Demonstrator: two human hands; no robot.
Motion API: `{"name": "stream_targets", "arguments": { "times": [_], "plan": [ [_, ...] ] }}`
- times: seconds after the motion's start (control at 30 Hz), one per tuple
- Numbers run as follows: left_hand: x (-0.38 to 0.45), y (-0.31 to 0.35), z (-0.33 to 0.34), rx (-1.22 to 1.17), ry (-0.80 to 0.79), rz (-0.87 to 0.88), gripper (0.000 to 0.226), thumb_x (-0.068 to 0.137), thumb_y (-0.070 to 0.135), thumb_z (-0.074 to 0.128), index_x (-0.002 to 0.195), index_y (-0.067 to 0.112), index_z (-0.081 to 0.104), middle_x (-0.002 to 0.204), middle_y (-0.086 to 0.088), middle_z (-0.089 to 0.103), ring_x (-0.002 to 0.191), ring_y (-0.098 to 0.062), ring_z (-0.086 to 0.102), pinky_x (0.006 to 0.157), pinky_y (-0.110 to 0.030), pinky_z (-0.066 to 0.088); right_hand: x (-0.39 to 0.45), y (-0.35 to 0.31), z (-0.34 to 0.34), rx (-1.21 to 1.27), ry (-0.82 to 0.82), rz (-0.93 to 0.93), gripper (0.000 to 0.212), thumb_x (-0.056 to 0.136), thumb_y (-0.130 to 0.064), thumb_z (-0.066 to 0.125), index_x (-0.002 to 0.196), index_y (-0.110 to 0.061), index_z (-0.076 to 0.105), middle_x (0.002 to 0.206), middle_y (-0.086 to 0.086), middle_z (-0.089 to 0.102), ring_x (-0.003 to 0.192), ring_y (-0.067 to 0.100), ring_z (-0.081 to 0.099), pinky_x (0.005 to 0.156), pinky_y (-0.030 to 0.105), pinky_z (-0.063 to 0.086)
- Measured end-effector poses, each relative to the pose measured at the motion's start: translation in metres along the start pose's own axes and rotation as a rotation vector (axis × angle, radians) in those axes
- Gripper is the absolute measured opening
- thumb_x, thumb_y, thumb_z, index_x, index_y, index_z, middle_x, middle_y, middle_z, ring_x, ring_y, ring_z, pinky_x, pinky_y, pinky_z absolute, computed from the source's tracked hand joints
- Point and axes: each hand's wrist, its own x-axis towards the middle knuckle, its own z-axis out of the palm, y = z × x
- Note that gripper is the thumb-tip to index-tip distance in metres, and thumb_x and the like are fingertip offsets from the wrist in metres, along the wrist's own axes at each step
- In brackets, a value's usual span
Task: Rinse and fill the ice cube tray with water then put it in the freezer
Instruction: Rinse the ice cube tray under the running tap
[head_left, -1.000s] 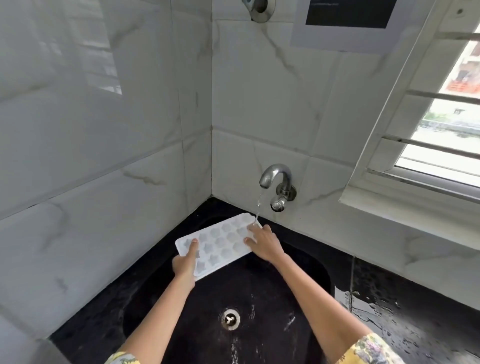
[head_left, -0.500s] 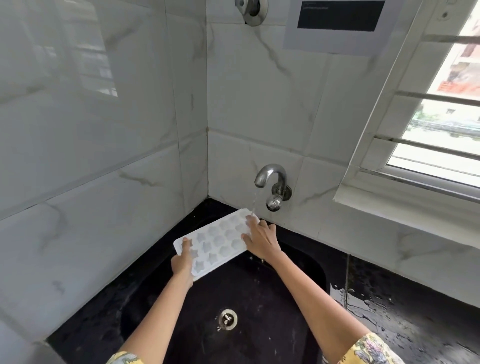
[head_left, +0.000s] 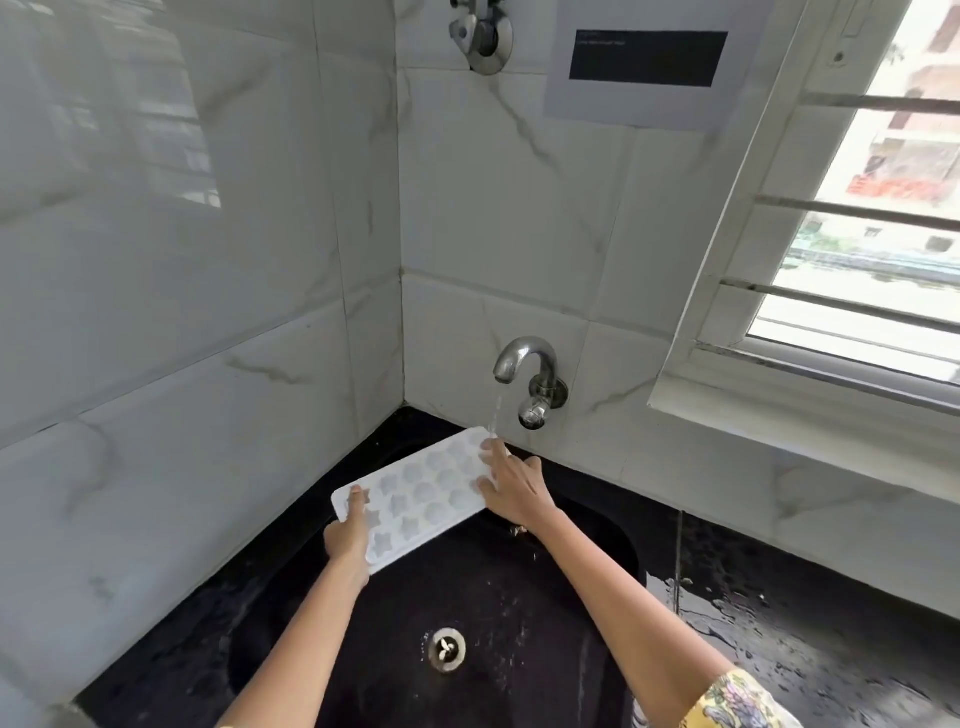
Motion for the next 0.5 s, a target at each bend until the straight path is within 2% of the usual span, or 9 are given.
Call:
{"name": "stream_targets", "arguments": {
  "times": [0.1, 0.17, 0.27, 0.33, 0.43, 0.5],
  "plan": [
    [-0.001, 0.002, -0.004, 0.019, -0.007, 0.013, 0.05, 0.094, 0.044, 0.051, 0.12, 0.002, 0.06, 0.119, -0.014, 0.062, 0.11, -0.031, 0.057, 0.091, -0.038, 0.045, 0.002, -0.004, -0.001, -0.059, -0.029, 0.08, 0.043, 0.088, -0.019, 0.041, 0.129, -0.011, 0.03, 0.116, 0.006, 0.063, 0.103, 0.027, 0.061, 0.09, 0.043, 0.031],
    [-0.002, 0.002, -0.005, 0.013, -0.01, -0.001, 0.05, 0.093, 0.045, 0.052, 0.117, 0.003, 0.062, 0.123, -0.015, 0.062, 0.103, -0.03, 0.059, 0.086, -0.037, 0.047, 0.001, -0.014, 0.003, -0.154, -0.004, 0.06, 0.05, 0.09, -0.018, 0.042, 0.137, -0.01, 0.027, 0.124, 0.006, 0.057, 0.106, 0.028, 0.058, 0.091, 0.044, 0.033],
    [-0.006, 0.009, -0.005, -0.028, 0.027, 0.006, 0.053, 0.092, 0.044, 0.054, 0.119, -0.001, 0.059, 0.127, -0.016, 0.059, 0.115, -0.033, 0.057, 0.092, -0.039, 0.047, -0.004, -0.017, 0.01, -0.182, 0.06, -0.05, 0.039, 0.093, -0.022, 0.038, 0.132, -0.018, 0.041, 0.128, 0.004, 0.055, 0.113, 0.026, 0.051, 0.096, 0.047, 0.03],
    [-0.009, 0.014, -0.003, -0.036, 0.024, 0.024, 0.054, 0.093, 0.042, 0.054, 0.122, -0.003, 0.057, 0.128, -0.017, 0.058, 0.118, -0.033, 0.055, 0.092, -0.039, 0.047, -0.009, -0.017, 0.012, -0.245, 0.118, -0.03, 0.034, 0.093, -0.021, 0.04, 0.126, -0.02, 0.048, 0.123, 0.005, 0.056, 0.114, 0.025, 0.05, 0.101, 0.053, 0.025],
    [-0.018, 0.015, 0.003, -0.045, 0.008, 0.052, 0.054, 0.092, 0.042, 0.056, 0.12, -0.004, 0.058, 0.126, -0.018, 0.059, 0.115, -0.033, 0.057, 0.089, -0.036, 0.047, -0.014, -0.026, 0.013, -0.264, 0.127, 0.068, 0.04, 0.089, -0.015, 0.044, 0.127, -0.024, 0.046, 0.134, 0.014, 0.04, 0.122, 0.031, 0.037, 0.096, 0.051, 0.031],
    [-0.021, 0.014, 0.007, -0.06, 0.012, 0.056, 0.056, 0.091, 0.043, 0.056, 0.122, -0.004, 0.057, 0.125, -0.018, 0.06, 0.115, -0.033, 0.058, 0.084, -0.033, 0.045, -0.014, -0.027, 0.009, -0.206, 0.078, 0.106, 0.037, 0.093, -0.026, 0.038, 0.129, -0.026, 0.043, 0.142, 0.017, 0.027, 0.13, 0.033, 0.024, 0.096, 0.049, 0.031]
  ]
}}
